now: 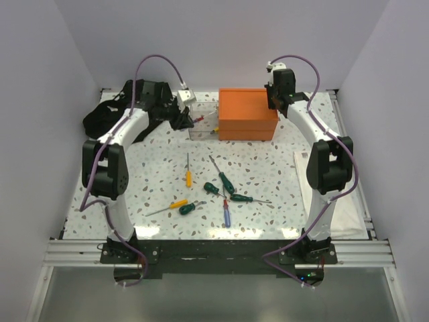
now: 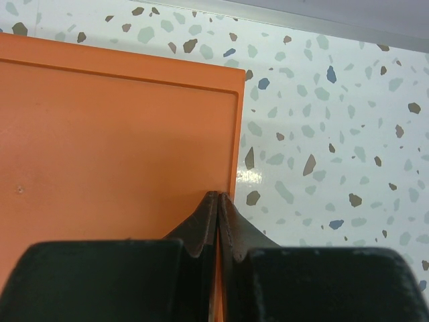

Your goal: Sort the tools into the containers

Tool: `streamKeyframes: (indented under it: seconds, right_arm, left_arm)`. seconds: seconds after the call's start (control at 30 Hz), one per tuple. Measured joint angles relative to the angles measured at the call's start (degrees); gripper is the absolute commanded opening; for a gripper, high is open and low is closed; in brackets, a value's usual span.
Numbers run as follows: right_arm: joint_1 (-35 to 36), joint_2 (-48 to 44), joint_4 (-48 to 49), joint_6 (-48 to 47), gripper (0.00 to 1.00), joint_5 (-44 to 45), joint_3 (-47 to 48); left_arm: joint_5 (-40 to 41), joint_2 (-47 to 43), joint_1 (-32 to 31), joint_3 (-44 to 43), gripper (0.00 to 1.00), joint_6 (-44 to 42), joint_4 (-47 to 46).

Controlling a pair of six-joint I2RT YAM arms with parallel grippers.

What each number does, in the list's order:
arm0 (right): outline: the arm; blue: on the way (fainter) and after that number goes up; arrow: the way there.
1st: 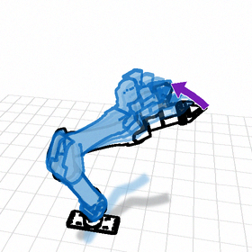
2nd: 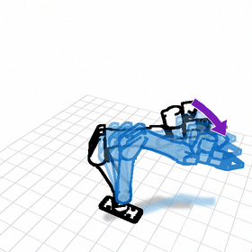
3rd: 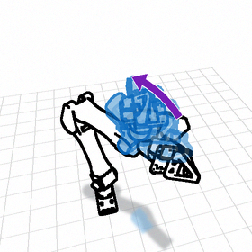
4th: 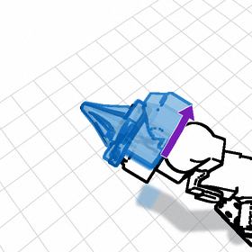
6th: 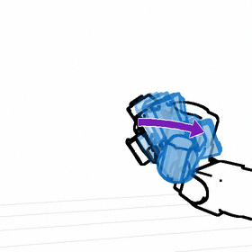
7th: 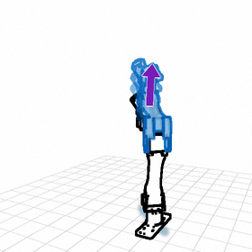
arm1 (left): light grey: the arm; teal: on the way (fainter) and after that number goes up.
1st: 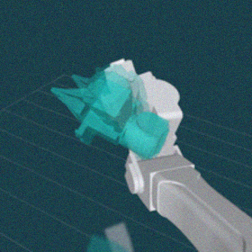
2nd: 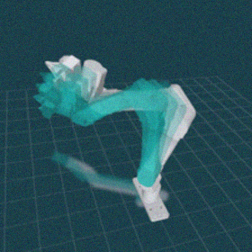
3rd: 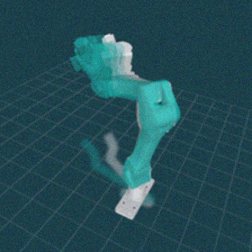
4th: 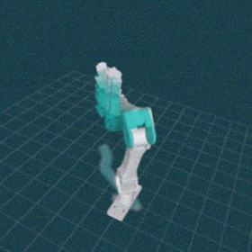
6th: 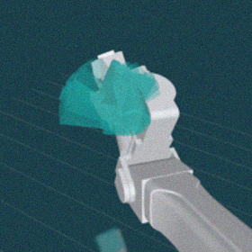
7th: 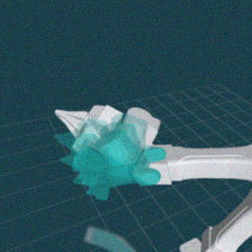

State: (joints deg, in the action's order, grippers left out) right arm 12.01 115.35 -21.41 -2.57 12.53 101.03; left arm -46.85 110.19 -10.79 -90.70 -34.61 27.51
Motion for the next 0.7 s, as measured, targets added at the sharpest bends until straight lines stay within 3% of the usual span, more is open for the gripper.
streamKeyframes:
  seconds: [0.13,0.27,0.47,0.6,0.7]
  right_arm:
    - [0.0,0.02,-0.07,0.0,0.02,0.0,0.09]
    - [0.0,0.02,-0.09,0.0,0.02,-0.02,0.09]
    - [0.0,0.02,-0.09,0.02,0.02,0.0,0.09]
    - [0.0,0.02,-0.07,0.0,0.02,0.0,0.09]
    - [0.0,0.02,-0.07,0.0,0.02,0.0,0.09]
  left_arm:
    - [5.49,1.55,0.15,-1.38,0.0,23.23,-11.72]
    - [8.37,6.93,0.13,-6.32,0.0,39.98,-17.86]
    - [11.89,15.23,-0.98,-9.73,0.0,51.93,-19.74]
    - [13.49,18.69,-1.97,-9.81,0.28,55.04,-17.75]
    - [13.42,18.99,-2.14,-9.27,0.39,55.23,-17.31]
